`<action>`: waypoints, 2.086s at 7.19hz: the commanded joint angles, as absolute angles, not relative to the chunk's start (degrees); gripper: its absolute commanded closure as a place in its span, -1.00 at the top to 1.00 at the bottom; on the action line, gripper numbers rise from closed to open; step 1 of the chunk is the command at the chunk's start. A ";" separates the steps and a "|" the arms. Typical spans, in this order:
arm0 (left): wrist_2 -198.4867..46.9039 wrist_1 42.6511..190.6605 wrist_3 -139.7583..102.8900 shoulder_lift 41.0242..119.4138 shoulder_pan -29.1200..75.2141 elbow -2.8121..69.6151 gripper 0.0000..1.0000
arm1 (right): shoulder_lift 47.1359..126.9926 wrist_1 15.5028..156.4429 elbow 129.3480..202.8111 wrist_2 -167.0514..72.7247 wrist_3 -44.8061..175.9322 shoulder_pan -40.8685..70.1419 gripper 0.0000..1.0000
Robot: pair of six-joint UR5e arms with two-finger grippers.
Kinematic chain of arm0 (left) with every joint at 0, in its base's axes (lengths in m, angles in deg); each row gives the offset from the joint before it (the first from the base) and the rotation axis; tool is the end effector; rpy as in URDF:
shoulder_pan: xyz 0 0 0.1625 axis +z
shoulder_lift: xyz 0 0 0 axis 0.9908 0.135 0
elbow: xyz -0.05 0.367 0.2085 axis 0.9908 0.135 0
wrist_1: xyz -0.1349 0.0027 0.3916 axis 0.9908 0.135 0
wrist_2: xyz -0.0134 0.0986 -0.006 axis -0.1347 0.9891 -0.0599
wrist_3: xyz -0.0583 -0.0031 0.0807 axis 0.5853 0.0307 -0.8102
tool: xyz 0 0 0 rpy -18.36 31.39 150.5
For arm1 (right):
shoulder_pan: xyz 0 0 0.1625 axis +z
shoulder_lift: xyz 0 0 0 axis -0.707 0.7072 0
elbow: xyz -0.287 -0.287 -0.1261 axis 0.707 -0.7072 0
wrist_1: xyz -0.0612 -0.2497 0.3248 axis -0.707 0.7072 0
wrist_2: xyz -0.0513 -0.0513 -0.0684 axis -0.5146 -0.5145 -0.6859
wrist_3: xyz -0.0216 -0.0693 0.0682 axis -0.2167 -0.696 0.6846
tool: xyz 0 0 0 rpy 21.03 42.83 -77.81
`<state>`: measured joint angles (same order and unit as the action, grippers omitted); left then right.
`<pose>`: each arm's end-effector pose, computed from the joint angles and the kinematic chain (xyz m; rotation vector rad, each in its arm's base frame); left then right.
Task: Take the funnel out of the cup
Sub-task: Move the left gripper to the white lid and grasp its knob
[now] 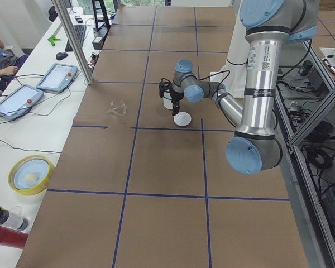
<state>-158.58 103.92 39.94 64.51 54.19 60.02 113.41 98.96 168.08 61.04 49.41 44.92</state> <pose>0.3919 -0.3319 0.3796 0.0798 0.8126 -0.0855 0.0670 -0.4451 0.6701 -0.0190 -0.7194 0.0106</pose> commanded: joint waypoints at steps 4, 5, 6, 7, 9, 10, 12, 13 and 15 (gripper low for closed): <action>-158.06 103.91 40.05 65.37 55.88 58.54 0.64 | 113.41 98.96 168.09 61.04 49.41 44.92 1.00; -158.06 103.91 39.87 65.37 55.88 58.36 0.64 | 113.41 98.96 168.01 61.04 49.41 44.92 1.00; -158.14 103.91 39.79 65.46 55.88 58.10 0.64 | 113.41 98.96 168.01 61.04 49.41 44.92 1.00; -158.14 104.00 39.52 65.55 55.88 57.84 0.64 | 113.41 98.96 168.09 61.04 49.41 44.92 1.00; -158.14 104.00 39.43 66.24 55.79 57.66 0.36 | 113.41 98.96 168.09 61.04 49.41 44.92 1.00; -158.14 104.00 39.43 66.25 55.87 57.57 -0.29 | 113.41 98.96 168.01 61.04 49.41 44.92 1.00; -158.23 103.91 39.35 66.25 55.70 57.83 -1.00 | 113.41 98.96 168.09 61.04 49.41 44.92 1.00; -158.23 103.91 39.35 66.16 55.53 58.01 -1.00 | 113.41 98.96 168.09 61.04 49.41 44.92 1.00; -158.32 103.82 39.08 65.55 54.56 60.45 -1.00 | 113.41 98.96 168.01 61.04 49.41 44.92 1.00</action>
